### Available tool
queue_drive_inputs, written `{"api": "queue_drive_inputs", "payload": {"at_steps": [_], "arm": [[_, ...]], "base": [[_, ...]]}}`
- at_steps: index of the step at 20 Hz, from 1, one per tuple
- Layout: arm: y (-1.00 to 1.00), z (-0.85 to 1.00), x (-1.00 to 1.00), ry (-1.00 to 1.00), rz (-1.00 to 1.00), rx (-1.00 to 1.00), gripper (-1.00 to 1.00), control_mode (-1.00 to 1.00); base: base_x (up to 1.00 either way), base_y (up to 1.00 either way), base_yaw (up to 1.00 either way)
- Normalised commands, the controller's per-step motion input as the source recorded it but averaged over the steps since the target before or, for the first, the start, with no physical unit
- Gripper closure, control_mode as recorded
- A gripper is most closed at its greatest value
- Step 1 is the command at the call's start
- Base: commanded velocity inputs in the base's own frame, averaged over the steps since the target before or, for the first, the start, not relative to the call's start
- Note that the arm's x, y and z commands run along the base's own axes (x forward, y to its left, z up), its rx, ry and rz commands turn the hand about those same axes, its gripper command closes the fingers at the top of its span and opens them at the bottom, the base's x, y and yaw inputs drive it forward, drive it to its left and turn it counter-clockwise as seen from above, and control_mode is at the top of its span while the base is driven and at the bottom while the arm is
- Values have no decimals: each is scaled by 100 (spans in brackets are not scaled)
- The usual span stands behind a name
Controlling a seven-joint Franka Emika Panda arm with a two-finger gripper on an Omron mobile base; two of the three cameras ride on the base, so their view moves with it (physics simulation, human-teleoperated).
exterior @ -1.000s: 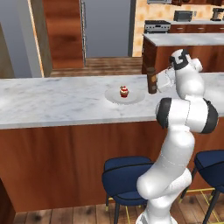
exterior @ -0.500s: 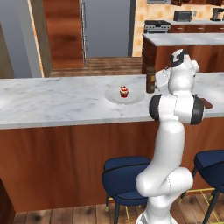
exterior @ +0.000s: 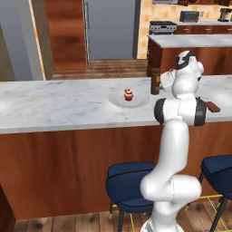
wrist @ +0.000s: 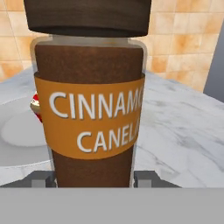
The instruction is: Take the cinnamon bottle from the cabinet and place it on the dining table, next to the plate with the cupcake. Then take the chocolate from the dining counter and place it on the cupcake plate.
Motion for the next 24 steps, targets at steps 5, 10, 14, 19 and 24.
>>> {"api": "queue_drive_inputs", "payload": {"at_steps": [5, 10, 14, 19, 24], "arm": [[13, -42, 3, 0, 0, 0, 100, -100], [19, -43, 0, -1, 0, 0, 100, -100], [20, -44, -1, -1, 0, -6, 100, -100], [18, -42, -2, -2, -1, -7, 100, -100], [6, -38, 0, -1, -3, 0, -100, -100]], "base": [[0, 0, 0], [0, 0, 0], [0, 0, 0], [0, 0, 0], [0, 0, 0]]}}
